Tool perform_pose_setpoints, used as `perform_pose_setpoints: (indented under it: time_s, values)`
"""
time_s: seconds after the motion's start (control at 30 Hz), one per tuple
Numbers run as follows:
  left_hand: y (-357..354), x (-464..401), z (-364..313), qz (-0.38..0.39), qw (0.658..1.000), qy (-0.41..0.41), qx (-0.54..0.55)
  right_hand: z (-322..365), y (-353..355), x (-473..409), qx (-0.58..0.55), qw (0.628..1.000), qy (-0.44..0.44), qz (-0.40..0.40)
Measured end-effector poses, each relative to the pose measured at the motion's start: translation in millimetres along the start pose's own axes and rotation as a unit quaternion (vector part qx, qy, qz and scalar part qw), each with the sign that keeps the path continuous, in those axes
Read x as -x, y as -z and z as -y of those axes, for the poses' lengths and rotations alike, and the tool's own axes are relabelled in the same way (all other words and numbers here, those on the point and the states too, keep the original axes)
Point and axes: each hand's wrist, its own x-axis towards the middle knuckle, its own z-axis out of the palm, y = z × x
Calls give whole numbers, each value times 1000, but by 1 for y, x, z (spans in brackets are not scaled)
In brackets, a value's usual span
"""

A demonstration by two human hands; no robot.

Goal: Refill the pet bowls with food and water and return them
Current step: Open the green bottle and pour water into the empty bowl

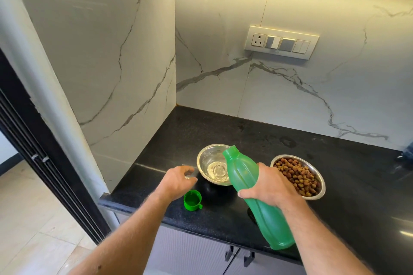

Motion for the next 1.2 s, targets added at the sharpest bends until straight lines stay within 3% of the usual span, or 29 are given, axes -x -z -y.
perform_pose_setpoints:
  time_s: [0.33,0.43,0.53,0.7,0.93,1.03,1.13,1.2]
  values:
    - [-14,9,-2,34,996,5,-85,-3,-11,0,-127,984,72,-104]
    - [-23,16,-1,62,987,5,-151,-4,-13,1,-154,977,82,-126]
    - [-31,22,2,43,978,-8,-206,-5,-11,2,-184,969,92,-137]
    - [-27,29,0,-26,999,4,-31,-7,-6,3,-207,962,107,-141]
    - [-11,34,-36,-106,980,-51,158,-8,-5,4,-200,964,102,-140]
    - [-11,32,-68,-140,929,-62,336,-6,-2,3,-198,964,99,-147]
    - [-4,30,-108,-173,812,-86,550,-4,0,1,-194,965,91,-148]
    - [3,27,-132,-194,755,-95,620,-2,1,1,-185,967,87,-149]
